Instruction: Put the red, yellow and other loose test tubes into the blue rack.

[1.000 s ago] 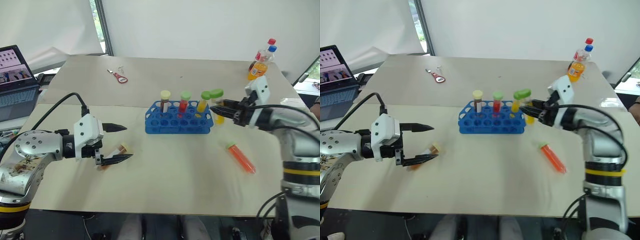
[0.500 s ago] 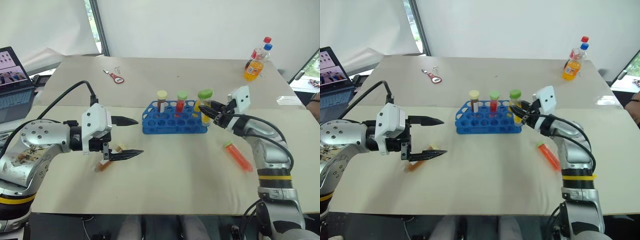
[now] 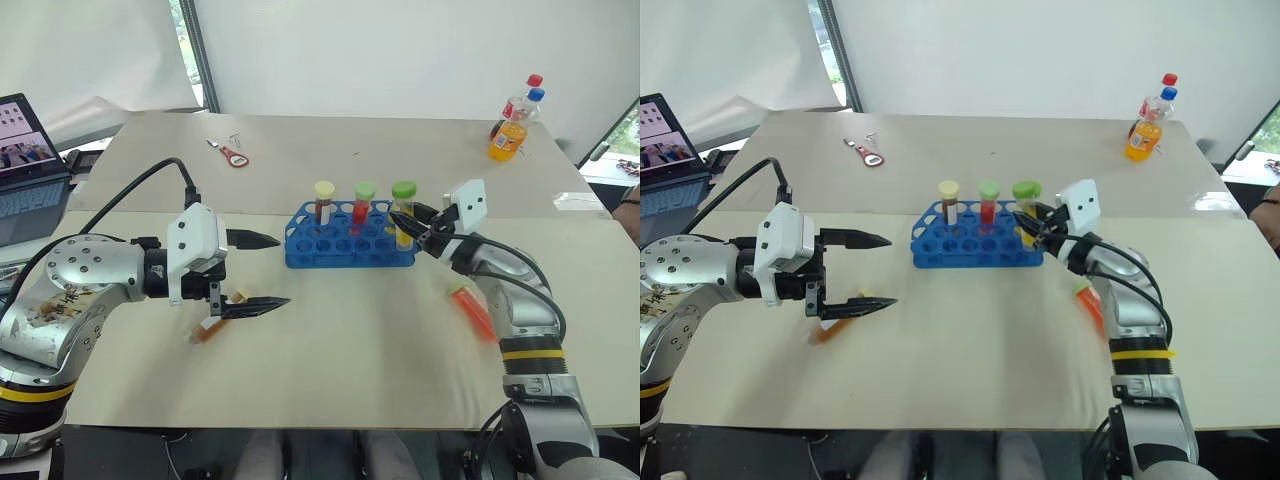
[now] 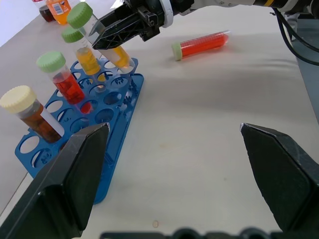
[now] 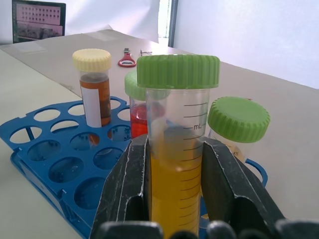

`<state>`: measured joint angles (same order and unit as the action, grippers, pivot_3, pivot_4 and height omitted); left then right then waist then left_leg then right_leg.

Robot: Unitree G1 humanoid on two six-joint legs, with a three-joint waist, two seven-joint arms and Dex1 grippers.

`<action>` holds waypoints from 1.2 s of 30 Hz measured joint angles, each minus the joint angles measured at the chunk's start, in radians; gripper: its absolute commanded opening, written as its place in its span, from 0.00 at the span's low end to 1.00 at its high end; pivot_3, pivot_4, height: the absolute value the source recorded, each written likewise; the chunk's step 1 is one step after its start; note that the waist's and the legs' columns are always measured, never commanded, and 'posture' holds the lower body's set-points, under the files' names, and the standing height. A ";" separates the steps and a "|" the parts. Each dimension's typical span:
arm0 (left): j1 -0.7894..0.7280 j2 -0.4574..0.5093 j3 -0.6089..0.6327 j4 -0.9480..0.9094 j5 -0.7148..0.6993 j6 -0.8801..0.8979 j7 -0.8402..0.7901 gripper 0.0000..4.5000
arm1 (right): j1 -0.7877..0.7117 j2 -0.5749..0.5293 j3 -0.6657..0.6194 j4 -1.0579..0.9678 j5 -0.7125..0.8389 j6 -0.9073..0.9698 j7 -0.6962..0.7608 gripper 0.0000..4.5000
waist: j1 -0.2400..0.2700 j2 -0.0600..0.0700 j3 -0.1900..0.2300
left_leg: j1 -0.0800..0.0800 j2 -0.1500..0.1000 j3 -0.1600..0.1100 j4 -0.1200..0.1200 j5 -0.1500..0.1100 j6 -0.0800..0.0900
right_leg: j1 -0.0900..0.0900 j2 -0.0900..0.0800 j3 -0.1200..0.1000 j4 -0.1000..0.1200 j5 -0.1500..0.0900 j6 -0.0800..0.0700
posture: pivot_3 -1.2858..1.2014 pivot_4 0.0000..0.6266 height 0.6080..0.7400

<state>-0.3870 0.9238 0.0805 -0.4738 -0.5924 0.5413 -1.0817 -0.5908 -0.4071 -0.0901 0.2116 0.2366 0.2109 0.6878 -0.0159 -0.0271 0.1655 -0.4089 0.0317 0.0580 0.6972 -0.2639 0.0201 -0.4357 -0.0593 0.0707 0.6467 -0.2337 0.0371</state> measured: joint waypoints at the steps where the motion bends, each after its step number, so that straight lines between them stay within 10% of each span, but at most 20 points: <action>1: 0.000 0.000 0.000 0.000 0.000 0.000 0.000 1.00 | 0.000 0.003 0.001 0.004 -0.002 -0.008 -0.004 0.22 | 0.000 0.000 0.000 | 0.000 0.000 0.000 0.000 0.000 0.000 | 0.000 0.000 0.000 0.000 0.000 0.000 | 0.52 0.24 0.95; 23: -0.035 -0.077 -0.005 0.004 0.000 0.029 0.098 1.00 | 0.124 0.173 -0.034 -0.061 0.001 -0.110 -0.248 0.22 | -0.004 0.000 0.000 | 0.002 0.000 -0.001 0.000 0.000 0.000 | 0.001 0.000 0.000 0.001 0.000 0.000 | 0.52 0.24 0.95; 32: -0.040 -0.105 -0.019 0.004 0.000 0.034 0.124 1.00 | 0.144 0.142 -0.002 -0.071 -0.015 -0.097 -0.247 0.98 | -0.003 0.000 0.000 | 0.001 0.000 -0.001 -0.001 0.000 0.000 | 0.001 0.000 0.000 0.001 0.000 0.000 | 0.52 0.24 0.95; 36: -0.041 -0.107 -0.020 0.006 0.000 0.034 0.132 1.00 | 0.187 0.065 -0.001 -0.145 -0.015 -0.045 -0.209 0.99 | 0.002 0.000 0.000 | 0.001 0.000 -0.001 -0.001 0.000 0.000 | 0.001 0.000 0.000 0.000 0.000 0.000 | 0.52 0.24 0.95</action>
<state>-0.4281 0.8166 0.0604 -0.4674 -0.5919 0.5750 -0.9501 -0.4035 -0.3418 -0.0908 0.0661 0.2216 0.1656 0.4788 -0.0142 -0.0272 0.1653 -0.4080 0.0314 0.0570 0.6964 -0.2637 0.0197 -0.4351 -0.0596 0.0707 0.6469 -0.2335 0.0369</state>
